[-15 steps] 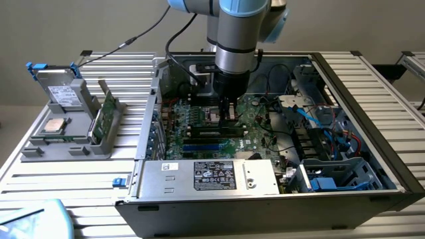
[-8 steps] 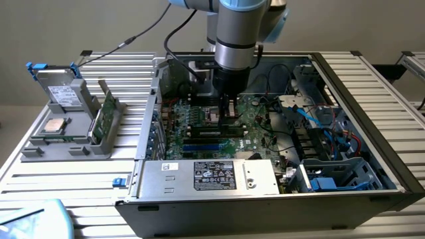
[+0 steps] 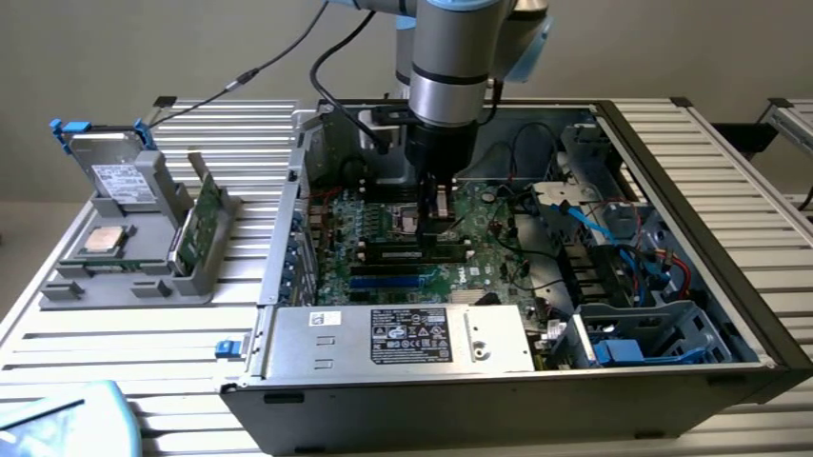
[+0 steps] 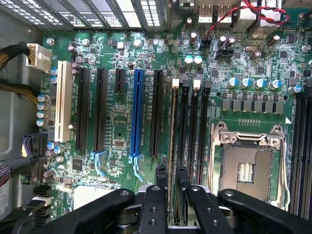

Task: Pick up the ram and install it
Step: 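Insert the ram into the slot, then press down the ram until it locks into place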

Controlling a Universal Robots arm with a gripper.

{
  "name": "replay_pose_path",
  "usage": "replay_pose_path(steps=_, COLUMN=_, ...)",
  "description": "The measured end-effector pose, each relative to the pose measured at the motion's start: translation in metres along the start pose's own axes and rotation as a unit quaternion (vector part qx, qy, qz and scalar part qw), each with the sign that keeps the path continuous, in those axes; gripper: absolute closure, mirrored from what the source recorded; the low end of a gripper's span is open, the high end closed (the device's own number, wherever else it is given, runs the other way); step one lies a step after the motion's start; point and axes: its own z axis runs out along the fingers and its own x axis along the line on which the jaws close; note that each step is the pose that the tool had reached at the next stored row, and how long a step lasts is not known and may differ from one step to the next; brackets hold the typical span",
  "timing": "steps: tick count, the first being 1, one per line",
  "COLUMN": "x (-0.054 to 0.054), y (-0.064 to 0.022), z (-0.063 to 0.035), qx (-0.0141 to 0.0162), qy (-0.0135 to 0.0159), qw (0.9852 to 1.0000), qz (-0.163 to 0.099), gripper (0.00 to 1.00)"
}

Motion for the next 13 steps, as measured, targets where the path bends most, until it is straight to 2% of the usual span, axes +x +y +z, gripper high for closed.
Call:
replay_pose_path(steps=4, x=0.0, y=0.0001, z=-0.0001, qx=0.0, qy=0.0001, qw=1.0, qz=0.0, gripper=0.8)
replay_pose_path(steps=6, x=0.0, y=0.0001, z=-0.0001, qx=0.0, qy=0.0001, qw=1.0, qz=0.0, gripper=0.89)
replay_pose_path(steps=13, x=0.0, y=0.0001, z=-0.0001, qx=0.0, qy=0.0001, qw=1.0, qz=0.0, gripper=0.89)
